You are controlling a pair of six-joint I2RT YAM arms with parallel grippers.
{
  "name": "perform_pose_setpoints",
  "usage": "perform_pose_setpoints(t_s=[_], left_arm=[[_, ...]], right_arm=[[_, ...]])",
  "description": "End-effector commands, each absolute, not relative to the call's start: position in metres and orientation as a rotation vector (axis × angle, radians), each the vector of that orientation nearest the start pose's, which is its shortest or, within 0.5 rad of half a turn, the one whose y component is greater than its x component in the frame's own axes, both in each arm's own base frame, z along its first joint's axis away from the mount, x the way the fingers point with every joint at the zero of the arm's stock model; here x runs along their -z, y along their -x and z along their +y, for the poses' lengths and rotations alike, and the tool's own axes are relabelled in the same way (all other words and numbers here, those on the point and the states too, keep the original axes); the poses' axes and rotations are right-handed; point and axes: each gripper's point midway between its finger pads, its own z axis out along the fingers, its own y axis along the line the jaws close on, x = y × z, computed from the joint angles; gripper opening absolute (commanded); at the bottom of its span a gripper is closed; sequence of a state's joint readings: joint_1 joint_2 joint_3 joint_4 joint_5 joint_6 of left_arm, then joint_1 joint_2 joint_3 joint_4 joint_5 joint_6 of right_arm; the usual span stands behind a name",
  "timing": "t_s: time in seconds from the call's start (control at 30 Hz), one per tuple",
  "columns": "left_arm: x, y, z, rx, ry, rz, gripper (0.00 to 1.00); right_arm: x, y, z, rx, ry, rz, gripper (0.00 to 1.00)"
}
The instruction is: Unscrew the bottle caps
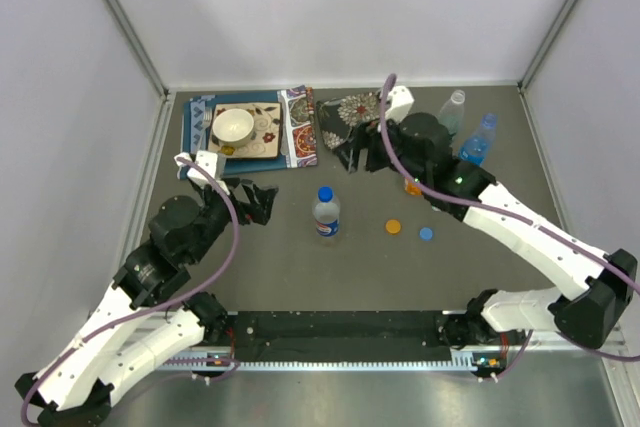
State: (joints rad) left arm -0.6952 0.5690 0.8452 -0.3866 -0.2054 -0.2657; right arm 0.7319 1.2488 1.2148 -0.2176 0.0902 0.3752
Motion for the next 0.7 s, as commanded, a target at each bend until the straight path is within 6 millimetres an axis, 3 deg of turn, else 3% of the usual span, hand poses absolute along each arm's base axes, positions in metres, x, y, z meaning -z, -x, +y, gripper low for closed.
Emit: perform_pose_setpoints(t_s=[0.0,0.07,0.43,0.57,0.67], left_arm=[[-0.296,-0.225,-0.099,0.34,0.059,1.779,0.99],[-0.288,-0.221,-0.095,0.34,0.072,1.787,0.99],[-0.264,-0.21,-0.09,0.36,0.106,1.829,0.99],[-0.26,-0.209,-0.095,0.392,0.11,1.837,0.98],[-0.256,-0.209,-0.097,0.401,0.105,1.846,0.98]], right_arm=[[-0.325,-0.267,0.32,-0.831,0.507,1.81,0.76],[-0.319,-0.257,0.33,-0.84,0.546,1.817,0.77],[-0.278,-0.239,0.358,-0.809,0.676,1.897,0.77],[-0.262,-0.244,0.356,-0.747,0.654,1.93,0.76],[-0.252,-0.245,0.355,-0.727,0.648,1.957,0.7]])
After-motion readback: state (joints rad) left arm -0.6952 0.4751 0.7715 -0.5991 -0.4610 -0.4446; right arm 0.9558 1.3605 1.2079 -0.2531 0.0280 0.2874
